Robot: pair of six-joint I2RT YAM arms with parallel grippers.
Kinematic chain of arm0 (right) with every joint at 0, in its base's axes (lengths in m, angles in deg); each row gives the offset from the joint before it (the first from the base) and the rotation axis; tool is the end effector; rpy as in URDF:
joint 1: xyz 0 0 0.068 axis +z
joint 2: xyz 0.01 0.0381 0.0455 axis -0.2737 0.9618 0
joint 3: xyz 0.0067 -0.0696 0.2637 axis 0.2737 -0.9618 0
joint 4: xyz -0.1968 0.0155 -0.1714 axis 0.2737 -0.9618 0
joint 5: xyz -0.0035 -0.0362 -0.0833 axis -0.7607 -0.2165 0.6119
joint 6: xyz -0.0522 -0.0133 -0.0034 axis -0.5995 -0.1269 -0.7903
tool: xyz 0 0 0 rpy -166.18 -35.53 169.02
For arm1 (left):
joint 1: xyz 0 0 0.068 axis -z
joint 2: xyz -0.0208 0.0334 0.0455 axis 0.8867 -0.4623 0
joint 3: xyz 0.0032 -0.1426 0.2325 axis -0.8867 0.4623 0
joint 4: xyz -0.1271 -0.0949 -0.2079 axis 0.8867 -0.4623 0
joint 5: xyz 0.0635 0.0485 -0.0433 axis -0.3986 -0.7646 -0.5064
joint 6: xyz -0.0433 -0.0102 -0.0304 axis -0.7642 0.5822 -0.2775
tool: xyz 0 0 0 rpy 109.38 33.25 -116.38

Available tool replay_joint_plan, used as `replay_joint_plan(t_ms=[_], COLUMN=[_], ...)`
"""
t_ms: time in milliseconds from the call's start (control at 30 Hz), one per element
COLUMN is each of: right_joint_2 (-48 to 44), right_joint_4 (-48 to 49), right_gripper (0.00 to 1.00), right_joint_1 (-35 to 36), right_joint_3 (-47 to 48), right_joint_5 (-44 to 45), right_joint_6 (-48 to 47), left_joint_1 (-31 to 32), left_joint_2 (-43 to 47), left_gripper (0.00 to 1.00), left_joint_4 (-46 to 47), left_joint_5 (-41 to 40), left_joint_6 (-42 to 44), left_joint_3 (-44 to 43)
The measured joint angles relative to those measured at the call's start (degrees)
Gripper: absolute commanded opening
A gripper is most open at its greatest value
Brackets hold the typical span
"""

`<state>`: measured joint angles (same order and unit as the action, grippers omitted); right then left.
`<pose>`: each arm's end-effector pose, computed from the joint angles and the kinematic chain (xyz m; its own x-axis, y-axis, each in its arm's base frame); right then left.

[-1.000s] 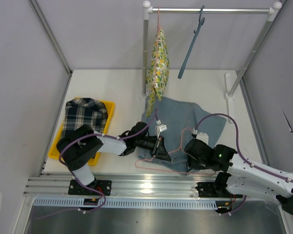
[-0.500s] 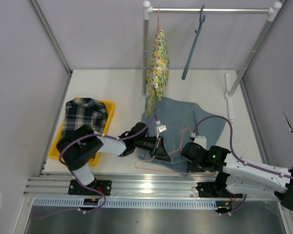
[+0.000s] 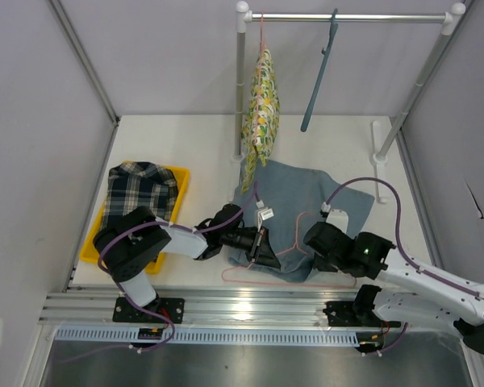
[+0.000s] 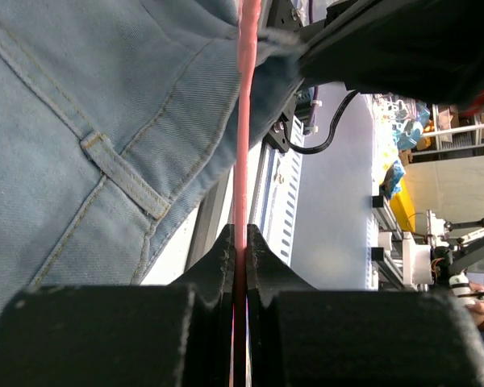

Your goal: Place the skirt on the hanger

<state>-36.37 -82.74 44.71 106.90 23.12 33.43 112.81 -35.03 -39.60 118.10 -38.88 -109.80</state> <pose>0.0826 0.1209 0.2461 -0.8720 0.0138 -0.4893 -0.0576 0.9898 0.1306 0.1738 -0.2504 0.1425 -0.8307 0.2873 -0.4768 0.5318 0.1562 -0.8324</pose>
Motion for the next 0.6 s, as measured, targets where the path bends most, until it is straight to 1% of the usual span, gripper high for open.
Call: replay_joint_plan(t_ms=[133, 267, 467, 600], right_joint_2=[-0.8, -2.3, -5.7, -6.4], right_joint_4=[-0.3, -1.3, -4.3, -5.1], right_gripper=[0.06, 0.05, 0.03, 0.02], right_joint_1=[-3.4, -5.5, -7.4, -11.0], right_joint_3=[3.8, 5.5, 7.6, 10.6], right_joint_5=[0.5, 0.5, 0.8, 0.9], right_joint_6=[-2.3, -4.0, -4.8, -6.3], left_joint_1=[-0.1, -0.8, -4.6, -6.3], left_joint_2=[-0.1, -0.7, -1.8, -2.4], left_gripper=[0.0, 0.0, 0.0, 0.0], left_joint_4=[0.7, 0.7, 0.5, -0.7], left_joint_5=[-0.2, -0.7, -0.8, -1.3], left_joint_6=[0.4, 1.0, 2.1, 3.9], left_joint_3=[0.0, 0.0, -0.2, -1.5])
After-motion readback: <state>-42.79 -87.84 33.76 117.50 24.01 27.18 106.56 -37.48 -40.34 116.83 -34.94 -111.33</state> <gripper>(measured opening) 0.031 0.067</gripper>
